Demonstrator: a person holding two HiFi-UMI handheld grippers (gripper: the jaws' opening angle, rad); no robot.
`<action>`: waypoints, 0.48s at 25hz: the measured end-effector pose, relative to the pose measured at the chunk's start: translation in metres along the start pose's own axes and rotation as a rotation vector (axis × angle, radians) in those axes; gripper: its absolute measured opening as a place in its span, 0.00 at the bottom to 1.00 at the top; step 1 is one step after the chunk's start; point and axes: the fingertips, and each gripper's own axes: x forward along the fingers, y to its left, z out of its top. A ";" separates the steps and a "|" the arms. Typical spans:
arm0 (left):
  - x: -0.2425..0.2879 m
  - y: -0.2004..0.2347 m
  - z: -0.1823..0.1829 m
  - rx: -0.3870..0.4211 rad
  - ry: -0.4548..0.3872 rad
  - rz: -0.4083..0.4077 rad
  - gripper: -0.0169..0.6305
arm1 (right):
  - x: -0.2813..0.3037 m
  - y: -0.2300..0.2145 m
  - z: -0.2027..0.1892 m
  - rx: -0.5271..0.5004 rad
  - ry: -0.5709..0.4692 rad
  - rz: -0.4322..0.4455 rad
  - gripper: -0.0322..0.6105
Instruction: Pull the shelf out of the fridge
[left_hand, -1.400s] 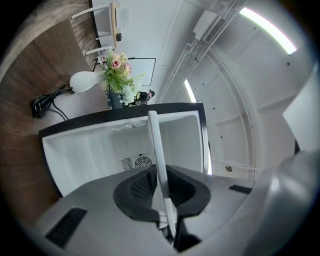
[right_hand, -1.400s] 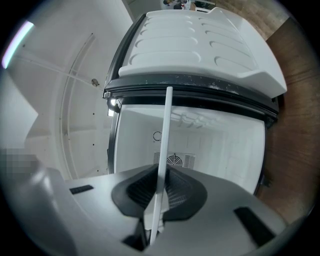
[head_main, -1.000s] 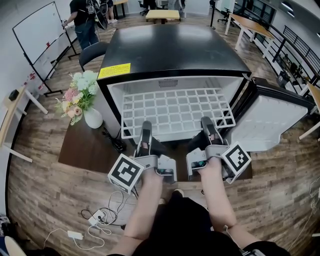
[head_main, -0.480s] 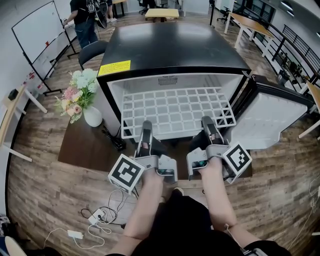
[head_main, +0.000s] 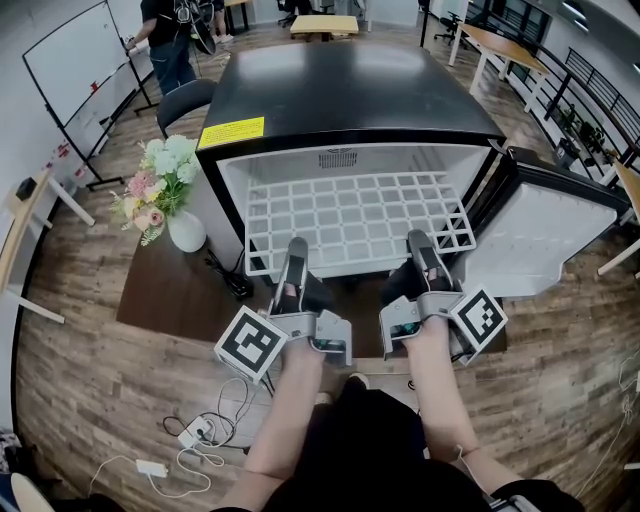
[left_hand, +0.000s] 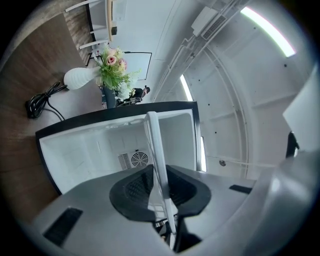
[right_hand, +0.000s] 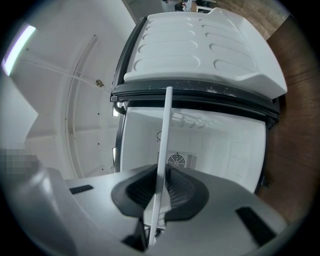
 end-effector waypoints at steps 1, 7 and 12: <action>0.000 0.000 0.000 0.005 0.004 -0.003 0.10 | -0.001 0.000 0.000 -0.001 -0.002 0.010 0.07; -0.010 0.001 0.001 0.064 0.027 -0.018 0.19 | -0.012 0.001 0.000 -0.042 -0.008 0.053 0.13; -0.021 0.000 -0.001 0.124 0.059 -0.035 0.23 | -0.025 0.001 -0.002 -0.091 -0.008 0.064 0.16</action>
